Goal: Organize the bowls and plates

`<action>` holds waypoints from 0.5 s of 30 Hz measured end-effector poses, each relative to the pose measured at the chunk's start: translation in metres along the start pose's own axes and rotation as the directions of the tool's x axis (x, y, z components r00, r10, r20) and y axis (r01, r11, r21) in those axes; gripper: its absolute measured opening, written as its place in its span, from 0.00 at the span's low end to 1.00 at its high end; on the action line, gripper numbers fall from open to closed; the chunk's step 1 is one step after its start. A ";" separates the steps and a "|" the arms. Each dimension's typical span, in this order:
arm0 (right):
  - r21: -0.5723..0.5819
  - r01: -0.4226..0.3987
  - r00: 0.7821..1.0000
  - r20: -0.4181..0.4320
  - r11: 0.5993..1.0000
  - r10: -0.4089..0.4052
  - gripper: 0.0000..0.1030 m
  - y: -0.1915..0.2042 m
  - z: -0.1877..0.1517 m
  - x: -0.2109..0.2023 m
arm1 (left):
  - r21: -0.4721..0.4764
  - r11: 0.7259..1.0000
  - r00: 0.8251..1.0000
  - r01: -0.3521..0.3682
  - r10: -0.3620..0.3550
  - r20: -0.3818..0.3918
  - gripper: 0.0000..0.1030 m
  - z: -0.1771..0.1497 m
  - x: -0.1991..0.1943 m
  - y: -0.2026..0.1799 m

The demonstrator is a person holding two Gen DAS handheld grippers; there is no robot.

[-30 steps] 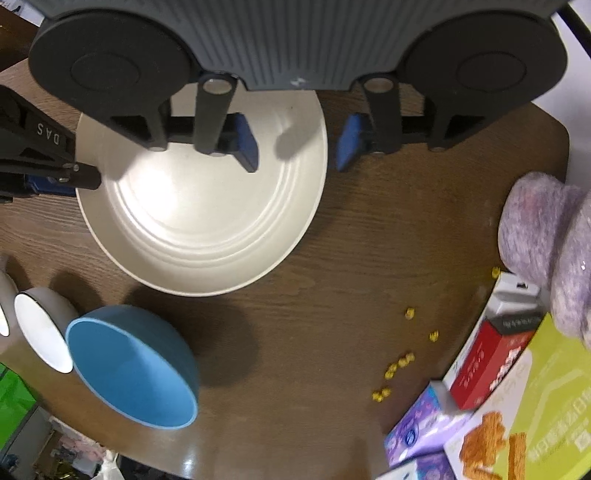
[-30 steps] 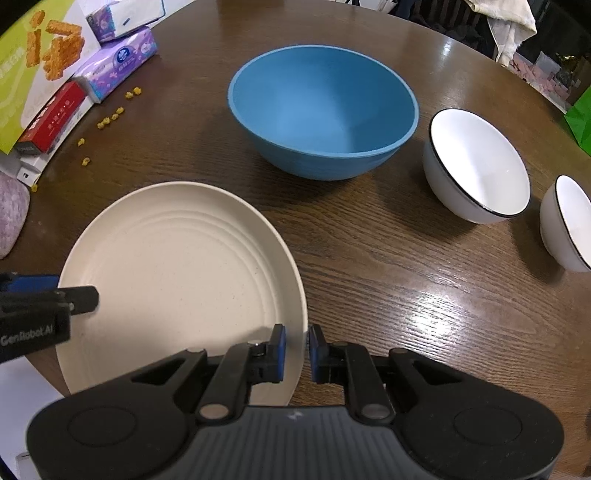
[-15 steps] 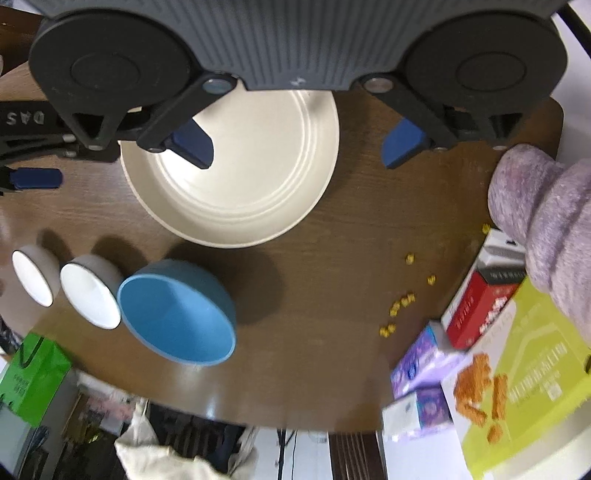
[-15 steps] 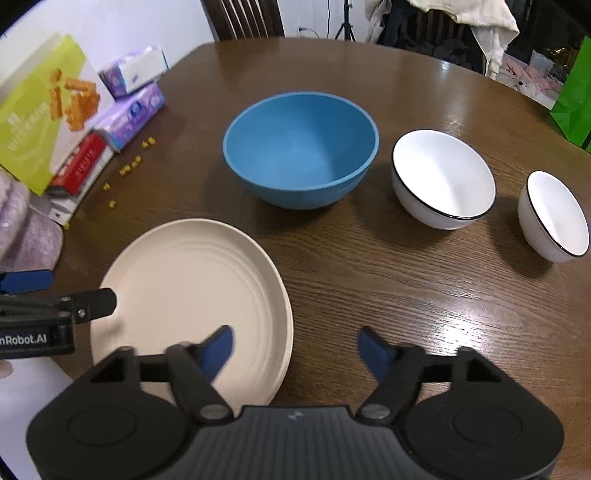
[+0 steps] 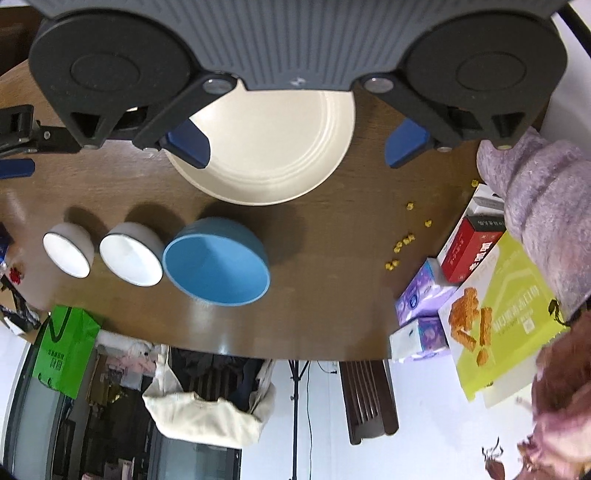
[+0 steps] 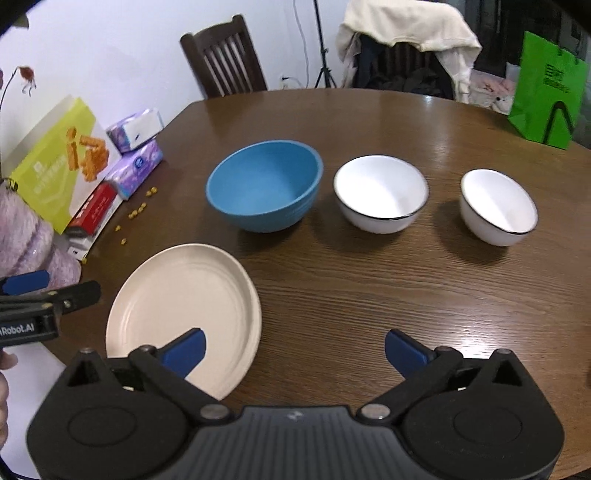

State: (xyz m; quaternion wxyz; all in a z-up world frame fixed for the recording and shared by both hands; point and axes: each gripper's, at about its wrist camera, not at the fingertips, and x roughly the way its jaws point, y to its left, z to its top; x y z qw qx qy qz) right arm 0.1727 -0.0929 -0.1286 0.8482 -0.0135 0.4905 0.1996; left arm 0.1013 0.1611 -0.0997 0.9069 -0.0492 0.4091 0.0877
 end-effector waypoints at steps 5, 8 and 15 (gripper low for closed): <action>-0.010 0.010 0.999 0.032 1.000 -0.010 1.00 -0.023 -0.002 -0.019 | -0.022 1.000 1.000 0.003 -0.003 0.003 1.00 0.009 -0.009 -0.021; -0.025 0.009 0.999 0.040 1.000 -0.008 1.00 -0.036 0.002 -0.028 | -0.034 0.999 1.000 0.008 -0.008 -0.007 1.00 0.016 -0.012 -0.038; -0.127 -0.005 0.998 0.058 0.992 0.013 1.00 -0.061 0.025 -0.047 | -0.106 0.994 0.999 -0.042 0.041 -0.008 1.00 0.028 -0.021 -0.070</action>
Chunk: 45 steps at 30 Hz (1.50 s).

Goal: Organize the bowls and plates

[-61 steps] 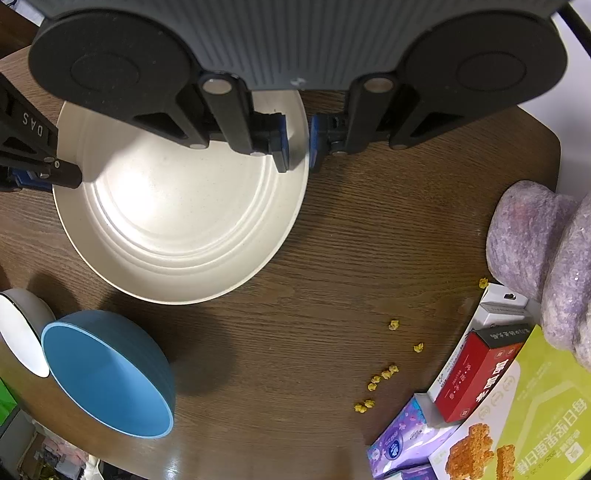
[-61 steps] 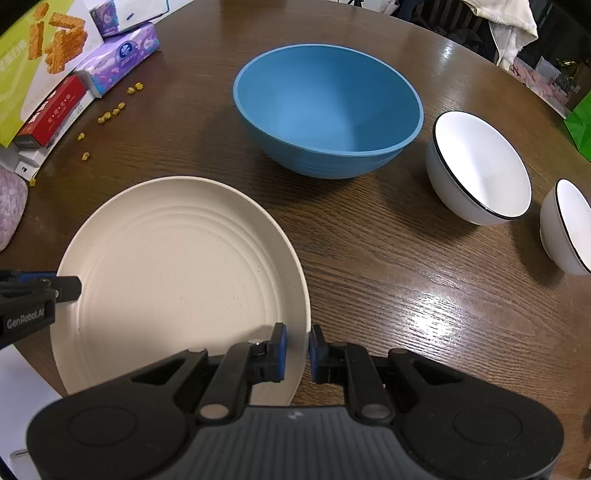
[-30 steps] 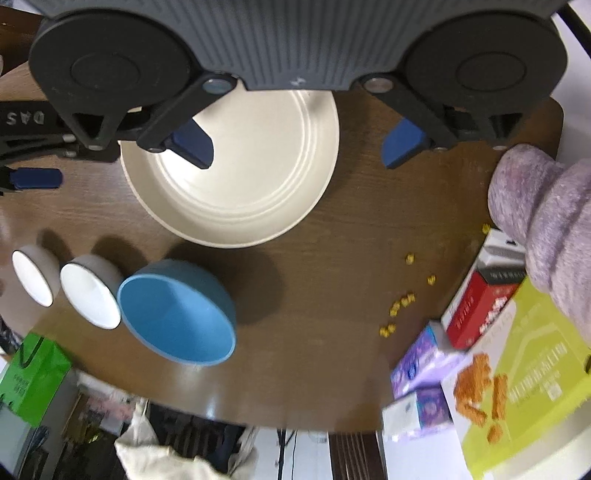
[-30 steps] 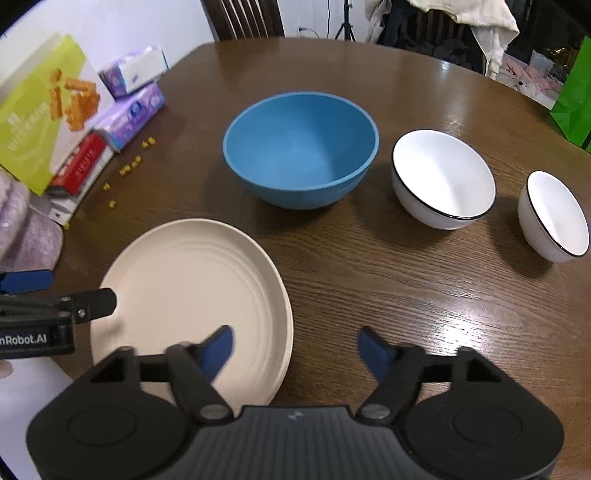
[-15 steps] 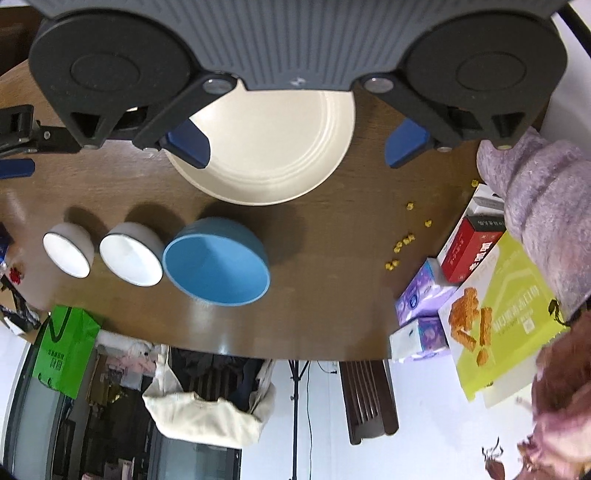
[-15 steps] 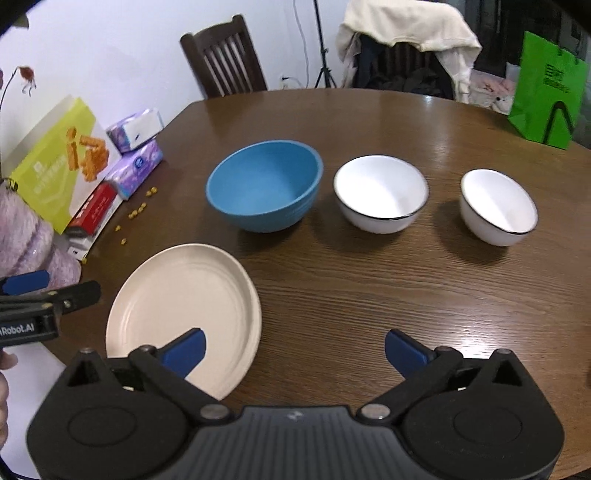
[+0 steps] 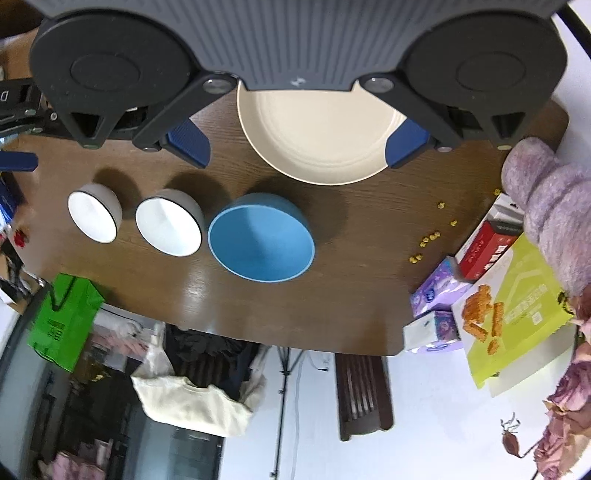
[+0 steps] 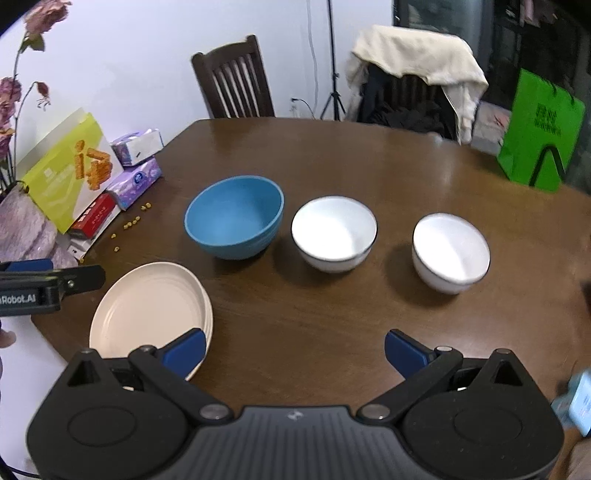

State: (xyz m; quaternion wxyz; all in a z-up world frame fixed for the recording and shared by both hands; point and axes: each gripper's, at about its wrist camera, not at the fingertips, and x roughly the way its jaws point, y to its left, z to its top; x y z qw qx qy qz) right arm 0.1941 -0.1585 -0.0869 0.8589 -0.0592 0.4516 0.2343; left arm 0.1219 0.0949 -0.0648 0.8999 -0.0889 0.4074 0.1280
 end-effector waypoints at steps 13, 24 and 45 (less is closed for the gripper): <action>-0.010 -0.034 0.997 -0.067 0.999 0.033 1.00 -0.016 0.067 0.029 | -0.028 0.998 0.996 -0.053 0.051 -0.074 1.00 0.051 0.025 -0.012; -0.018 -0.029 0.992 -0.125 0.999 0.027 0.98 0.002 0.141 0.093 | -0.082 0.993 0.980 -0.085 0.069 -0.189 1.00 0.100 0.105 0.013; 0.020 -0.068 0.955 -0.288 0.997 0.071 0.61 0.007 0.188 0.230 | -0.204 0.975 0.921 -0.087 0.001 -0.389 0.66 0.106 0.224 0.042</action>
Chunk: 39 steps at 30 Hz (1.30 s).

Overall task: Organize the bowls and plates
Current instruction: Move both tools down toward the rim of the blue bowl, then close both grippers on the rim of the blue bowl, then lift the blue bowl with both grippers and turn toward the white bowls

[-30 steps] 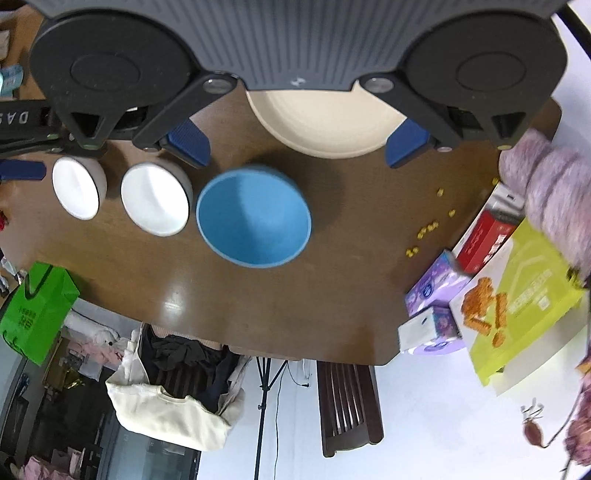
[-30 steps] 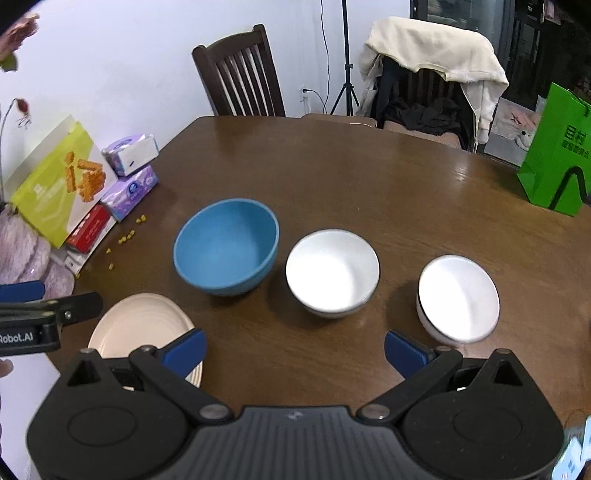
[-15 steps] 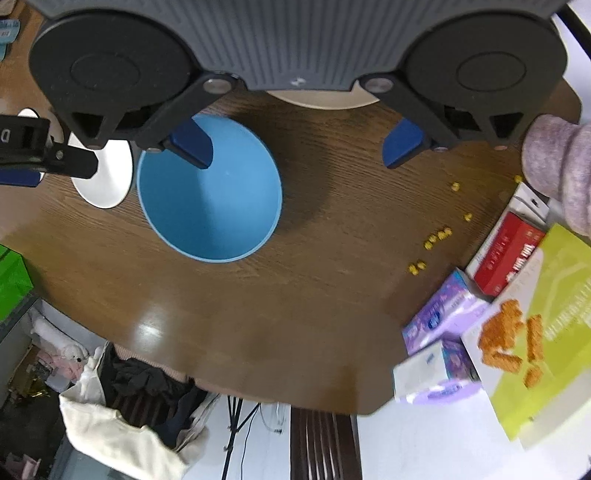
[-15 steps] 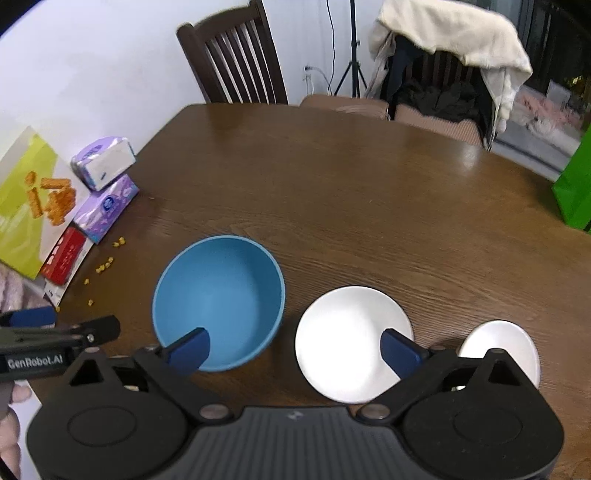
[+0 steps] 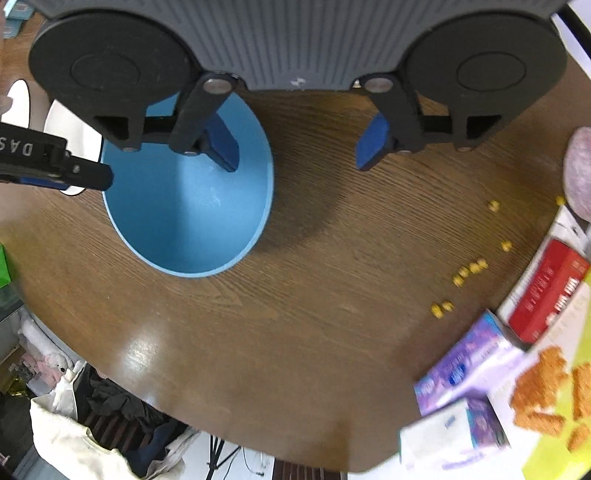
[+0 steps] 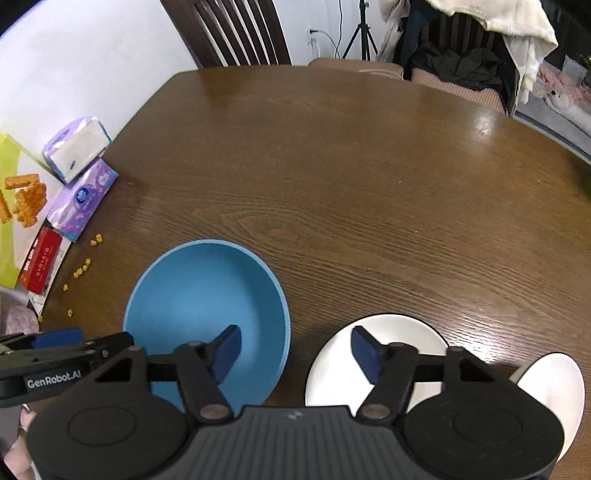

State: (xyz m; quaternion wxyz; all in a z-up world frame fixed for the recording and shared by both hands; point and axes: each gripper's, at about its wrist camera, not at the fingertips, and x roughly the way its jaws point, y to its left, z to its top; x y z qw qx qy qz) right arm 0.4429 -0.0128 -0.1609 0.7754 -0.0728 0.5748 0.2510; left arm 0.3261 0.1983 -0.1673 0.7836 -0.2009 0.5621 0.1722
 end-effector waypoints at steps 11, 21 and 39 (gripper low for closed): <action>-0.011 0.006 1.000 -0.030 1.000 -0.006 0.35 0.002 0.007 0.021 | -0.016 1.000 0.999 0.008 -0.008 -0.047 0.36 0.008 0.022 0.001; -0.008 -0.003 0.999 -0.048 1.000 0.003 0.20 0.004 0.011 0.026 | -0.021 0.999 0.997 0.042 -0.043 -0.059 0.24 0.011 0.029 0.004; 0.012 -0.009 0.999 -0.043 1.000 0.009 0.03 0.009 0.005 0.027 | 0.007 0.999 0.998 0.048 -0.048 -0.039 0.06 0.012 0.026 -0.003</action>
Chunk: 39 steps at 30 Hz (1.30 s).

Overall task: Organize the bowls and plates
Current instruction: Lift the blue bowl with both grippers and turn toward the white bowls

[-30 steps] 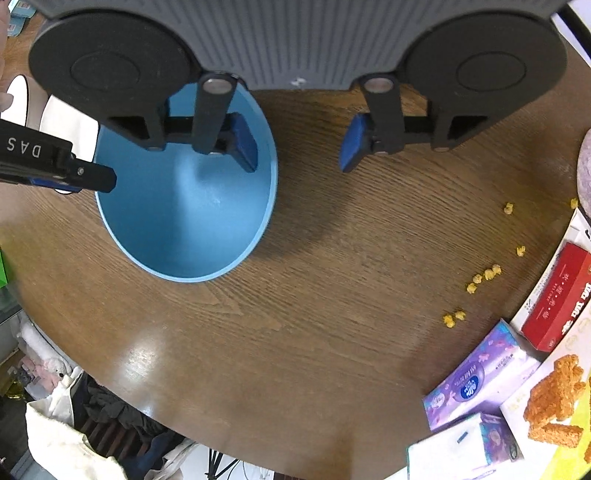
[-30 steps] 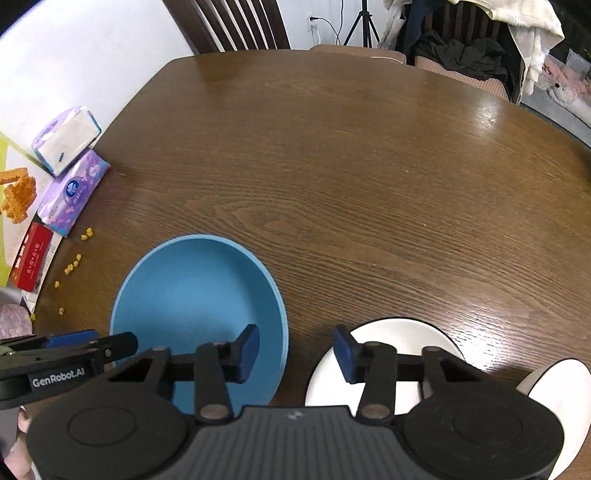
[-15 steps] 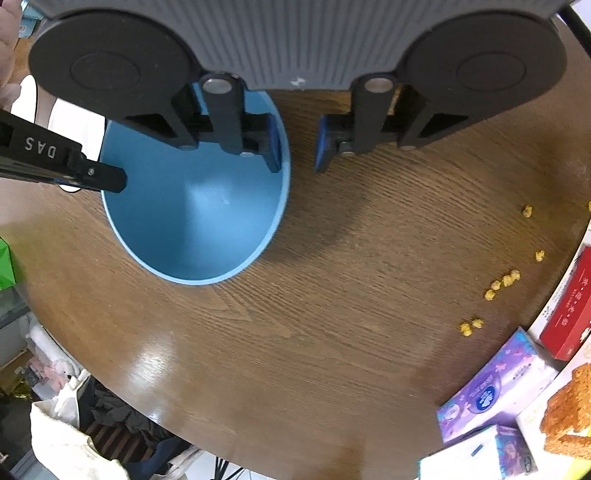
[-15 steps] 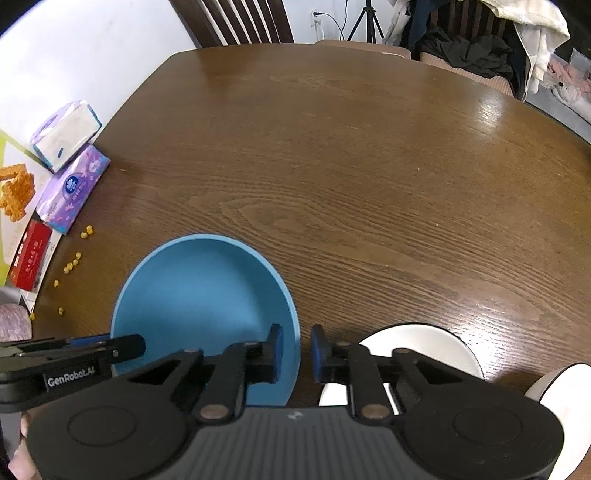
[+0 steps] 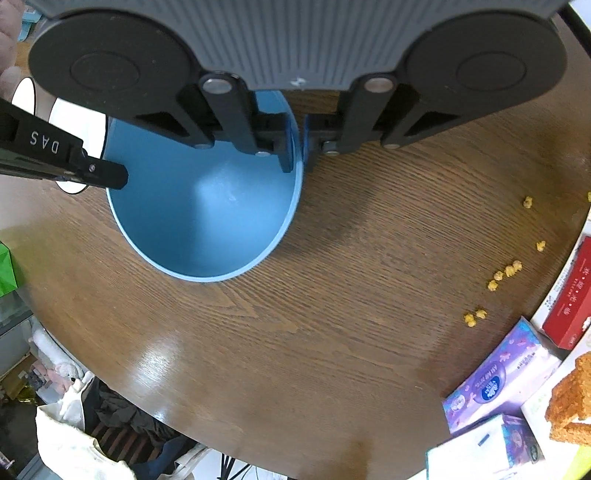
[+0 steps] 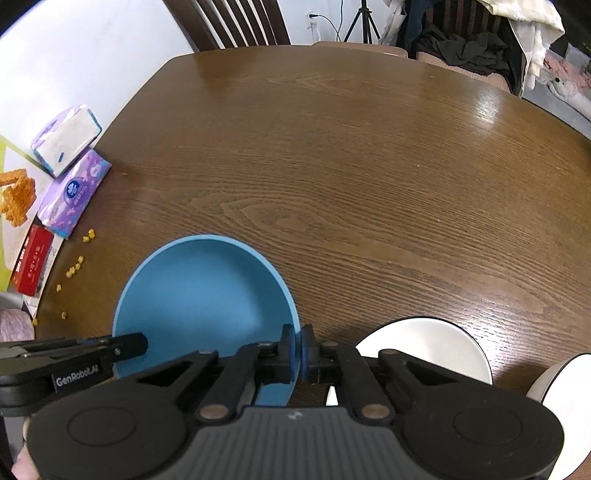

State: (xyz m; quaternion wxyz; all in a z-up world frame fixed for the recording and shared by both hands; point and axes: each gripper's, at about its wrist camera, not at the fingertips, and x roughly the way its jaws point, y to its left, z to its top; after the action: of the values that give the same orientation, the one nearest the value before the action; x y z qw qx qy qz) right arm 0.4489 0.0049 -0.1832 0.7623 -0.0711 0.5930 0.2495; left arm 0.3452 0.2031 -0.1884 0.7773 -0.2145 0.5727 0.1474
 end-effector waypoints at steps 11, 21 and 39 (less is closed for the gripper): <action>-0.021 0.005 1.000 0.023 1.000 -0.004 0.03 0.004 -0.009 -0.015 | 0.016 1.000 0.999 -0.012 0.012 0.032 0.06 -0.008 -0.013 -0.005; -0.014 0.013 0.999 0.052 1.000 -0.012 0.04 0.006 -0.025 -0.033 | 0.039 0.999 0.997 -0.020 0.017 0.075 0.06 -0.019 -0.033 -0.013; 0.014 0.014 0.991 0.134 1.000 -0.016 0.04 -0.004 -0.067 -0.092 | 0.105 0.994 0.988 -0.003 -0.013 0.154 0.06 -0.058 -0.087 -0.035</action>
State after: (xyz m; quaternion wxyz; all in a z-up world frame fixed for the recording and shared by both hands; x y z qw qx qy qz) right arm 0.3764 -0.0528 -0.1164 0.8028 -0.0538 0.5413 0.2441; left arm 0.2877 0.1448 -0.1146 0.8301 -0.1625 0.5171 0.1313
